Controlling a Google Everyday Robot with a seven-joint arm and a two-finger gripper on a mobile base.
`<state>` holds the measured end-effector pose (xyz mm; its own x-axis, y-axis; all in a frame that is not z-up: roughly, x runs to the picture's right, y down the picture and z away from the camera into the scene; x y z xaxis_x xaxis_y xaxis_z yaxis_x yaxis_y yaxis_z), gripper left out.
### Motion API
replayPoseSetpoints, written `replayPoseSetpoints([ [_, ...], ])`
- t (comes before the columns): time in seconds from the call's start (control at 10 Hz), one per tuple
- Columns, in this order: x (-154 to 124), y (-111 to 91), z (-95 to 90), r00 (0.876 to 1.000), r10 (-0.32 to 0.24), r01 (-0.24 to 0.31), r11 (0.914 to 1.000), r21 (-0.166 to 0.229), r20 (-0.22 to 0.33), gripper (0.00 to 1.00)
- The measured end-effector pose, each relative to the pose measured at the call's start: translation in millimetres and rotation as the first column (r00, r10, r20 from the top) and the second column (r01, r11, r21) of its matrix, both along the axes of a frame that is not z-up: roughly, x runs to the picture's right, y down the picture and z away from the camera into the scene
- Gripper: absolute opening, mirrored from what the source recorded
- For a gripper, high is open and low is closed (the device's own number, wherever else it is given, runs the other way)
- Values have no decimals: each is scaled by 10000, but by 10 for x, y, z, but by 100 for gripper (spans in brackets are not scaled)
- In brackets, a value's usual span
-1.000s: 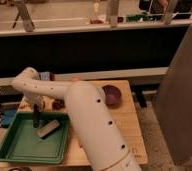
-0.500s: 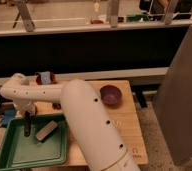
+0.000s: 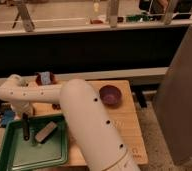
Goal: Wipe tray with brush
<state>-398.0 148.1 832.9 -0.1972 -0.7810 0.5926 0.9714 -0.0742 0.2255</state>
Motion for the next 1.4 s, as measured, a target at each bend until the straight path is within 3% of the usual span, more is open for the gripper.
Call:
replayPoseSetpoints([
  [0.2, 53, -209, -158, 9994, -50, 55, 9999, -152, 344, 0],
  [0.5, 135, -619, -543, 9945, -148, 201, 9985, -505, 1036, 0],
  [0.7, 127, -701, -743, 9876, -522, 699, 9907, -1172, 1478, 0],
  [1.0, 88, -342, -1075, 9773, -1070, 1485, 9616, -2310, 1830, 0],
  [1.4, 76, 77, -1316, 9791, -1350, 1755, 9390, -2958, 1525, 0],
])
